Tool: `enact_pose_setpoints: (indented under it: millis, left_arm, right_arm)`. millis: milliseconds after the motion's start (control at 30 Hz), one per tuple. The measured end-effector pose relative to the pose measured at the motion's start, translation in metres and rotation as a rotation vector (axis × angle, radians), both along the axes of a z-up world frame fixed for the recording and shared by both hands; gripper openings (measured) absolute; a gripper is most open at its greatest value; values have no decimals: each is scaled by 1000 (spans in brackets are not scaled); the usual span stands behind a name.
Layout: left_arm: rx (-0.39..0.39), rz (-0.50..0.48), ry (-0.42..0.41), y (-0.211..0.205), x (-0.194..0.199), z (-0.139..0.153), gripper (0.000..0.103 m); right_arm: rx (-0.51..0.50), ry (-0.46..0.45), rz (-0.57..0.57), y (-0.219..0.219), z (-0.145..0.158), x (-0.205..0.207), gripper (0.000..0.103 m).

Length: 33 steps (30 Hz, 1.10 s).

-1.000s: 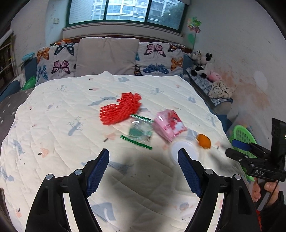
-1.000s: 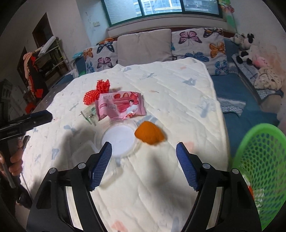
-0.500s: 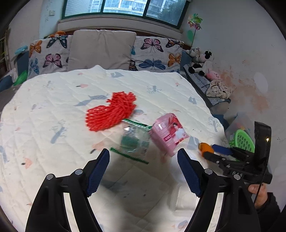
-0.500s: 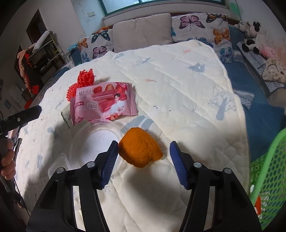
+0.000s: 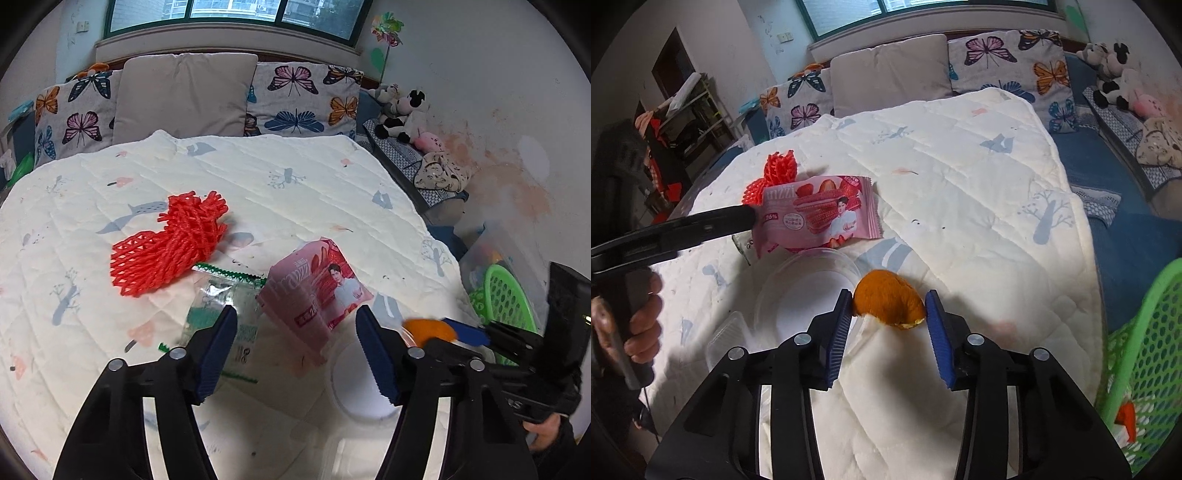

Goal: Collect trash
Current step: 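Grasp the orange peel with the right tool while the left tool grasps the pink wipe pack, then carry the peel and pink pack over the green basket and open both tools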

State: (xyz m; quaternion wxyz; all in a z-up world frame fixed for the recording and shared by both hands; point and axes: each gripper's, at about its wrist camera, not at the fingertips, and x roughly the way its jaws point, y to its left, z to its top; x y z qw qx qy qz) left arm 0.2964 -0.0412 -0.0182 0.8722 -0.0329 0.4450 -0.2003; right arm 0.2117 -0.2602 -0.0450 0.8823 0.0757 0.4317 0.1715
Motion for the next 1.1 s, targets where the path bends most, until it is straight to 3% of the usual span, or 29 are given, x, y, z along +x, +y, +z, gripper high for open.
enact_pose_setpoints:
  millis: [200, 367, 533, 1100]
  left_arm:
    - [1, 3, 2, -6, 9, -6, 46]
    - [6, 2, 5, -8, 11, -11, 26]
    - [2, 8, -12, -7, 5, -7, 13]
    - [-76, -72, -119, -17, -54, 53, 10]
  right_arm:
    - [-4, -17, -2, -4, 6, -12, 38]
    - [5, -24, -17, -9, 10, -20, 38]
    - [-8, -42, -26, -11, 15, -31, 38]
    - [-12, -105, -108, -46, 42, -76, 36]
